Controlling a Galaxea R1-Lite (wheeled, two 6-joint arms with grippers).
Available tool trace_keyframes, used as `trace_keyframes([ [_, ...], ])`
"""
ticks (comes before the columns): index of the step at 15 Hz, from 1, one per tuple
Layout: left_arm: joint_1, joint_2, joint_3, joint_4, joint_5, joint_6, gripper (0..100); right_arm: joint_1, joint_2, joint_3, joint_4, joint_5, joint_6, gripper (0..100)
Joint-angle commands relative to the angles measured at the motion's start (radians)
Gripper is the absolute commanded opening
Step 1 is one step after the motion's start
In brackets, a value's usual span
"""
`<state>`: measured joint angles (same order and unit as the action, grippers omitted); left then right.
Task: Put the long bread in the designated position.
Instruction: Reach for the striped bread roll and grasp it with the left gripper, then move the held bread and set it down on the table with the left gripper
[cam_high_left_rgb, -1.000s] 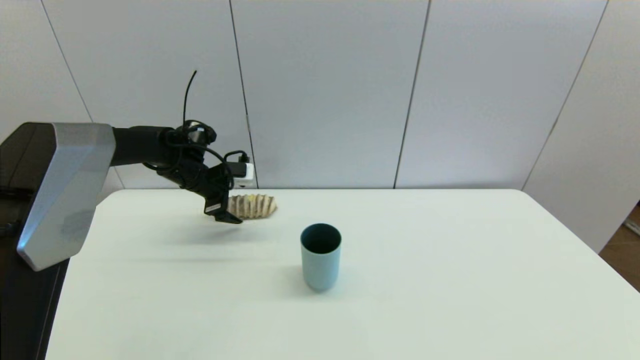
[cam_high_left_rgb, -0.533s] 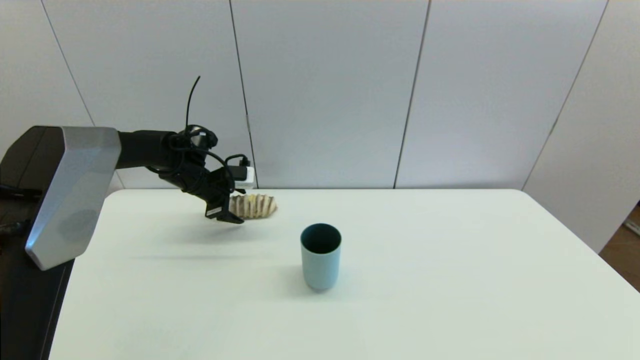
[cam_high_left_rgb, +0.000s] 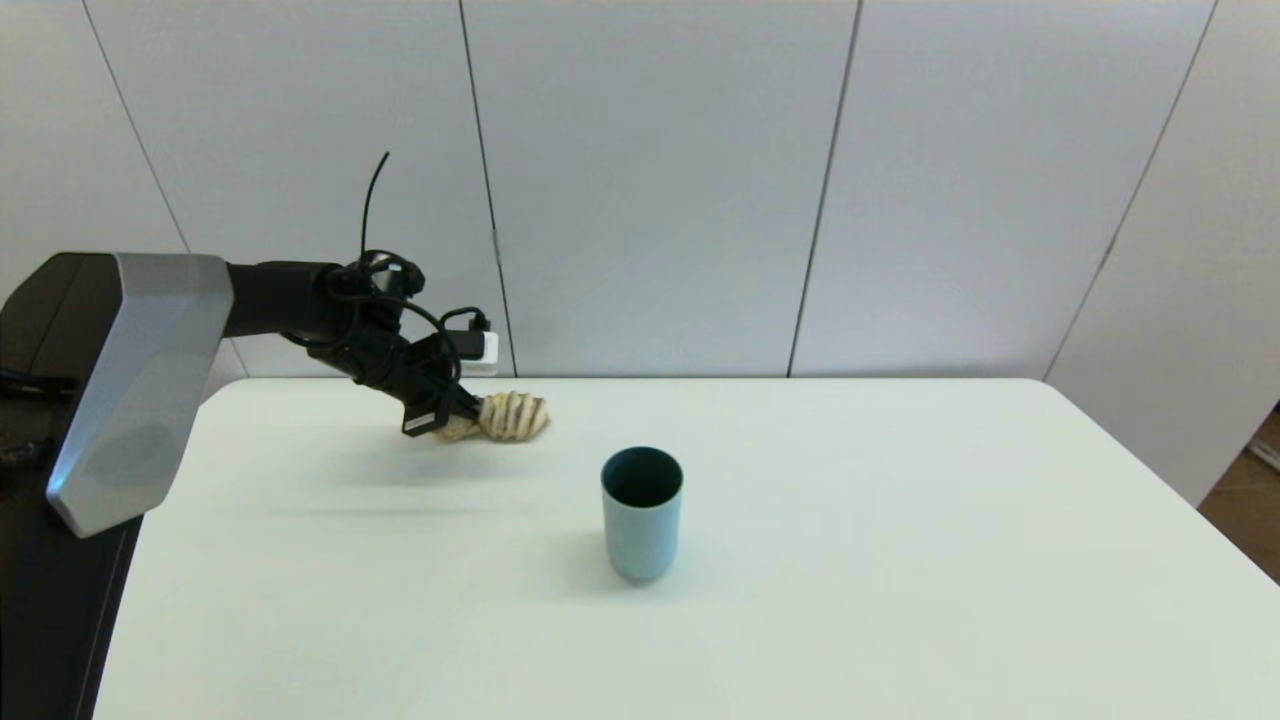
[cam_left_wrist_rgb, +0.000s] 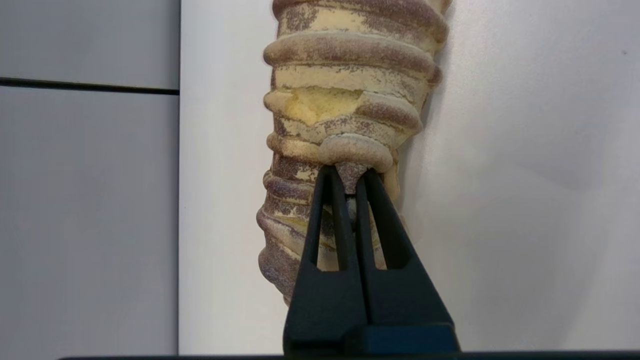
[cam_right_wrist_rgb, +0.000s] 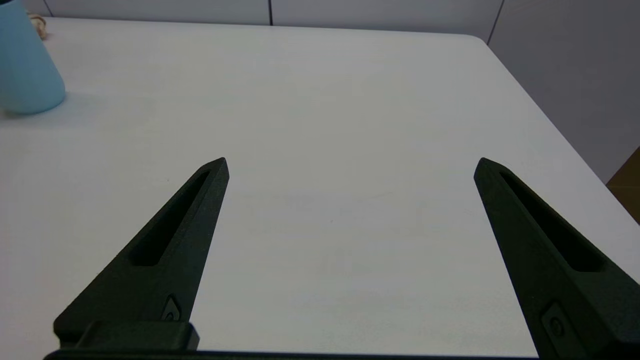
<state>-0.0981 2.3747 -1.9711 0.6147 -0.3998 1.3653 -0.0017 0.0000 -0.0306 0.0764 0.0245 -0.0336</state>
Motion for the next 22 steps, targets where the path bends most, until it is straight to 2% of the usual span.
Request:
trace_keyframes([
  [1, 0.001, -0.006, 0.0, 0.004, -0.002, 0.008, 0, 0.0, 0.002, 0.0, 0.0, 0.0, 0.0, 100],
  [6, -0.006, -0.063, 0.001, 0.007, -0.001, 0.001, 0, 0.0, 0.002, 0.0, 0.0, 0.0, 0.0, 100],
  [10, -0.057, -0.12, 0.001, 0.007, -0.002, -0.061, 0, 0.0, 0.002, 0.0, 0.0, 0.0, 0.0, 100],
  [15, -0.193, -0.16, 0.0, -0.004, 0.001, -0.238, 0, 0.0, 0.002, 0.0, 0.0, 0.0, 0.0, 100],
  [18, -0.273, -0.152, 0.001, -0.081, 0.006, -0.327, 0, 0.0, 0.002, 0.0, 0.0, 0.0, -0.002, 100],
  [22, -0.319, -0.135, 0.001, -0.138, 0.006, -0.374, 0, 0.0, 0.002, 0.0, 0.0, 0.0, 0.0, 100],
])
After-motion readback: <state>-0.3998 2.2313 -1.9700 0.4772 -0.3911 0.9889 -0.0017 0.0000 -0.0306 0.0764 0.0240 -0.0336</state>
